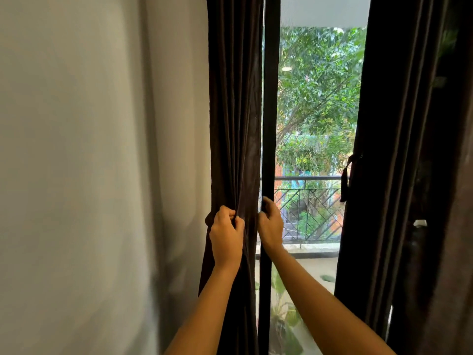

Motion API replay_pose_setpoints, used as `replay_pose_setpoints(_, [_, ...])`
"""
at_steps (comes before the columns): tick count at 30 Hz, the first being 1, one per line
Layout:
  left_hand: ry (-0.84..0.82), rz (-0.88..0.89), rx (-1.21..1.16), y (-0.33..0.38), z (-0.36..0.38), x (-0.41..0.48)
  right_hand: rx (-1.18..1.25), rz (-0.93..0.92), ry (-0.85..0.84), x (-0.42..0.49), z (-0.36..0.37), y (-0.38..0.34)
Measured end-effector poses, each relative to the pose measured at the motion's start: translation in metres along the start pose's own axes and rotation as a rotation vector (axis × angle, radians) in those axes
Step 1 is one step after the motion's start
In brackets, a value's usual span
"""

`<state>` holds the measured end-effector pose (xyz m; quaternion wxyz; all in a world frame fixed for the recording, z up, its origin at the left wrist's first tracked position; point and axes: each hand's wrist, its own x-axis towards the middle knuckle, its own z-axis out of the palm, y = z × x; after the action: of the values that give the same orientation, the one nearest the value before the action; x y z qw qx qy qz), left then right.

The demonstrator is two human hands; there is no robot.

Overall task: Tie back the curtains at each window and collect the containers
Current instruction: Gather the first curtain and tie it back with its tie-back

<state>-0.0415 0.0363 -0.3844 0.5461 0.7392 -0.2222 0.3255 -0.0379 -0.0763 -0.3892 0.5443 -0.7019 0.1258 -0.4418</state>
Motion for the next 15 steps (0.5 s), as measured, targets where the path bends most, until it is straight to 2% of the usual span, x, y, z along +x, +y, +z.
replay_pose_setpoints(3, [0.004,0.009,-0.010,-0.006,-0.002,0.001,0.135,0.162,-0.219,0.029,0.000,-0.003])
replay_pose_setpoints(5, [0.009,0.020,-0.007,-0.011,-0.005,0.003,0.157,0.155,-0.266,0.032,-0.006,-0.005])
replay_pose_setpoints(9, [0.017,0.042,-0.006,-0.021,-0.014,0.007,0.031,-0.049,-0.124,0.013,-0.016,-0.009])
replay_pose_setpoints(15, [-0.007,0.037,-0.050,-0.024,-0.014,0.008,-0.085,-0.171,-0.017,-0.037,-0.009,-0.009])
